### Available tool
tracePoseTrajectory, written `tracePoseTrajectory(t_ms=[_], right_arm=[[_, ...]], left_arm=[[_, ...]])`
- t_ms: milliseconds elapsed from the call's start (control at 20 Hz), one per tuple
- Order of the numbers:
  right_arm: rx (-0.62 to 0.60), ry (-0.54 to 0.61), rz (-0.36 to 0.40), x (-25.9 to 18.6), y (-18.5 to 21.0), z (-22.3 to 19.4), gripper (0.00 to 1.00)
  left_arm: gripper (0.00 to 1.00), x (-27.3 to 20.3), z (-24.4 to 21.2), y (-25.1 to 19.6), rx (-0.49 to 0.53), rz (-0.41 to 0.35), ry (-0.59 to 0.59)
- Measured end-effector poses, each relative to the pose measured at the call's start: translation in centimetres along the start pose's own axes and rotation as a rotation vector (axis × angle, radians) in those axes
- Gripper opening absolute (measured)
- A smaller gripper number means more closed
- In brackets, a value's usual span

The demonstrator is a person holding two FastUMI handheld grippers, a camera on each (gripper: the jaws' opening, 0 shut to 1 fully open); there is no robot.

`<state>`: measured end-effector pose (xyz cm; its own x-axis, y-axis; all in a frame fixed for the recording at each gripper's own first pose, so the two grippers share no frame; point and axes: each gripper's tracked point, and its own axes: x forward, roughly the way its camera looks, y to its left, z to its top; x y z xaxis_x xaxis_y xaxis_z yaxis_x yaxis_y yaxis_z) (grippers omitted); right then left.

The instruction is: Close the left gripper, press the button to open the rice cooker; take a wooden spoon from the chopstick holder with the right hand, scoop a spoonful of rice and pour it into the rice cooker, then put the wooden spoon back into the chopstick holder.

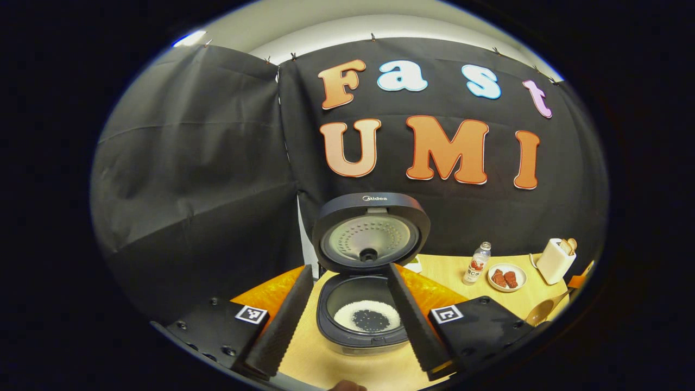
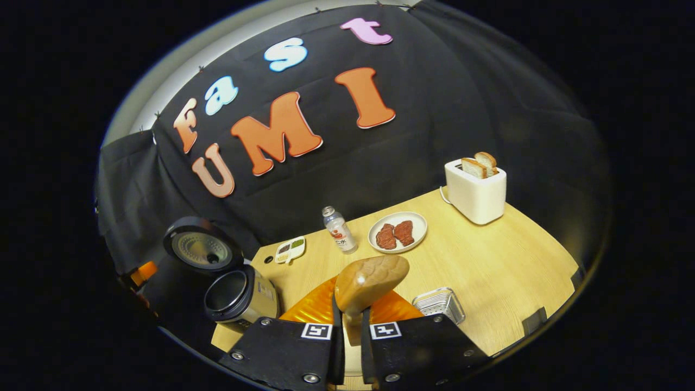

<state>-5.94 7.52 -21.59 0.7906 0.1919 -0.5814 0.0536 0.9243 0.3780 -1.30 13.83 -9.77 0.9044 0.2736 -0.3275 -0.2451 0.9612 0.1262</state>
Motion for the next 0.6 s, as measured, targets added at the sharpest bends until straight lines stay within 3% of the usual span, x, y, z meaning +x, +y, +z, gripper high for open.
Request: tracePoseTrajectory(t_ms=[100, 450, 500, 600], right_arm=[[-0.084, 0.018, -0.01, 0.6, 1.2, -1.7, 0.11], [-0.399, 0.021, -0.146, 2.9, 1.7, -6.9, 0.11], [-0.432, 0.009, -0.157, 3.1, 1.9, -7.5, 0.06], [-0.473, -0.008, -0.194, 3.4, 1.8, -8.6, 0.1]], left_arm=[[0.96, 0.4, -0.2, 0.6, 0.014, -0.002, -0.002], [0.94, 1.6, -1.5, 2.2, 0.043, -0.032, 0.03], [0.94, 1.8, -1.7, 2.2, 0.052, -0.04, 0.034], [0.94, 2.3, -1.7, 2.3, 0.072, -0.057, 0.039]])
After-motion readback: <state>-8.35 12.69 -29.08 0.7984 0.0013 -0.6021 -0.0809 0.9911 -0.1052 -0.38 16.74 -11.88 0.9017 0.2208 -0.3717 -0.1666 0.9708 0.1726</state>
